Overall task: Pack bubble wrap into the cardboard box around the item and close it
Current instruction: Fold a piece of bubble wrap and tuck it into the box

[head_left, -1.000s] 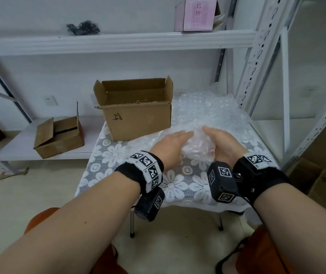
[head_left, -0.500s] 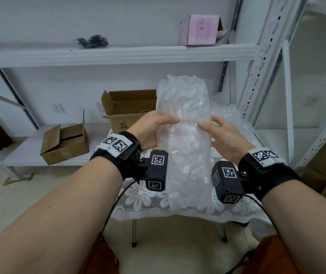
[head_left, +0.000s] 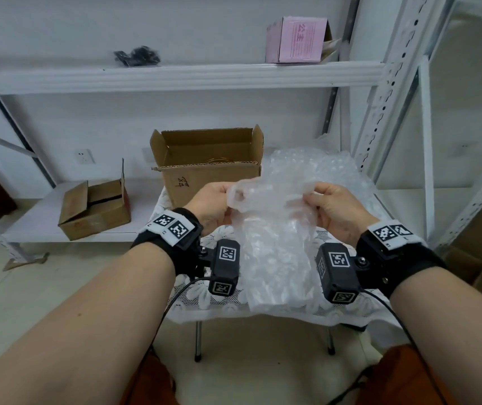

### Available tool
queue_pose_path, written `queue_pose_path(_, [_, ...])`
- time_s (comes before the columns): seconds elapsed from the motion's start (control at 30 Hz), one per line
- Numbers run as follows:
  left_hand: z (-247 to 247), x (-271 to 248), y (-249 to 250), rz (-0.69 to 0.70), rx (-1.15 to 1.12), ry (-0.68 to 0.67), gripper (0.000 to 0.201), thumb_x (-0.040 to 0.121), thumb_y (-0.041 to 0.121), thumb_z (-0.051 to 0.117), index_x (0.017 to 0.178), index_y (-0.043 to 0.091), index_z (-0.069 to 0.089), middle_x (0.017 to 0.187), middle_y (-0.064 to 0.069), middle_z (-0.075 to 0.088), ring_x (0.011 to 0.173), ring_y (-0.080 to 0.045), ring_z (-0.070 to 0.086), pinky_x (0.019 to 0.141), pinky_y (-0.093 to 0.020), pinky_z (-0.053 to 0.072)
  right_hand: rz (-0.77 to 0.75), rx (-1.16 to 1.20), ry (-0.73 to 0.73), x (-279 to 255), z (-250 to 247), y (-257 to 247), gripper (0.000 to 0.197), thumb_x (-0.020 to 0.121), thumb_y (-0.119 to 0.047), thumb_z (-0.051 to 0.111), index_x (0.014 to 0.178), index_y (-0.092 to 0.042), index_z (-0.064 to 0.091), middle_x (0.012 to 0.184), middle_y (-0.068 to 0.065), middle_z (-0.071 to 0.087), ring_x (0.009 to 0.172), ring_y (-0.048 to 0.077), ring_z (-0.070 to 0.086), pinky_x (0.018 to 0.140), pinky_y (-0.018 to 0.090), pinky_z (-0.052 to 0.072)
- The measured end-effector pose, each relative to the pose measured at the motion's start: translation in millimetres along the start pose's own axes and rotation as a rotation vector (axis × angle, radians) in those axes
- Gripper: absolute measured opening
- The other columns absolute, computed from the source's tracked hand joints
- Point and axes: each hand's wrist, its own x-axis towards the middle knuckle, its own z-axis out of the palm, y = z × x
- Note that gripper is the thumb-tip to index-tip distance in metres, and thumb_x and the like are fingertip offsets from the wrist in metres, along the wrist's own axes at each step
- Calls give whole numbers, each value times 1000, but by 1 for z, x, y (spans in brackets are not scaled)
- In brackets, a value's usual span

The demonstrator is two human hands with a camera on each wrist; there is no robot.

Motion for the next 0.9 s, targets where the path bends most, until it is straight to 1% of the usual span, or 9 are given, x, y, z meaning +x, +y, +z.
queue_pose_path(0.07, [-2, 2, -3, 0, -8, -28, 31, 86, -7, 60, 115, 0, 67, 115, -26, 65, 95, -36, 61, 77, -41, 57, 2, -4, -3, -1, -3, 2, 20, 92, 1, 53, 103, -4, 69, 92, 16, 74, 69, 24, 72, 55, 31, 59])
queue_pose_path(0.17, [-1, 2, -5, 31, 59, -21, 22, 84, -7, 62, 104, 1, 70, 97, -20, 69, 80, -29, 65, 65, -35, 61, 19, 19, -8, -2, -5, 4, 25, 92, 1, 49, 103, -7, 70, 99, 17, 69, 77, 27, 68, 60, 32, 60])
queue_pose_path(0.27, [5, 4, -5, 144, 130, 158, 16, 86, -1, 63, 84, 11, 74, 82, -7, 70, 74, -22, 63, 62, -31, 55, 79, 112, -21, -5, -4, 1, 37, 93, -30, 51, 127, -16, 57, 93, 10, 61, 88, 30, 59, 68, 35, 55])
queue_pose_path(0.37, [10, 9, -8, 280, 224, 304, 38, 85, -5, 57, 69, 24, 75, 91, -1, 72, 91, -20, 64, 78, -36, 56, 133, -5, -80, -7, -4, 1, 65, 82, -63, 53, 138, -34, 34, 110, 11, 58, 98, 26, 61, 89, 43, 50])
queue_pose_path(0.47, [12, 12, -11, 354, 302, 377, 55, 82, -11, 42, 65, 31, 74, 105, 0, 72, 93, -18, 65, 83, -35, 56, 149, -98, -89, -5, -1, 7, 92, 73, -53, 72, 147, -35, 19, 129, 14, 53, 110, 30, 60, 95, 47, 49])
queue_pose_path(0.63, [16, 4, -6, 329, 307, 307, 54, 82, -12, 33, 78, 21, 75, 113, -3, 66, 72, -18, 55, 68, -30, 49, 145, -92, -13, -4, 4, 9, 79, 82, -28, 72, 147, -23, 27, 130, 9, 56, 106, 25, 62, 90, 39, 49])
queue_pose_path(0.73, [13, 4, -5, 165, 54, 182, 34, 94, 14, 38, 117, 13, 64, 113, -15, 60, 84, -22, 59, 77, -38, 50, 120, -74, 42, -2, 3, 11, 70, 84, -16, 70, 144, -18, 34, 124, 10, 60, 100, 24, 64, 92, 39, 48])
queue_pose_path(0.83, [6, 10, -10, -15, -175, 47, 75, 82, 65, 51, 141, 21, 35, 127, -16, 57, 106, -33, 64, 87, -49, 54, 75, -32, 110, -3, 6, 11, 57, 85, -9, 68, 136, -16, 44, 120, 9, 61, 98, 22, 64, 89, 37, 50])
queue_pose_path(0.9, [6, 9, -12, -81, -129, -77, 92, 68, 70, 65, 139, 17, 40, 123, -14, 64, 107, -32, 66, 91, -49, 52, 41, 6, 118, -5, 9, 10, 39, 87, -4, 64, 122, -15, 51, 108, 8, 65, 84, 18, 65, 73, 32, 51])
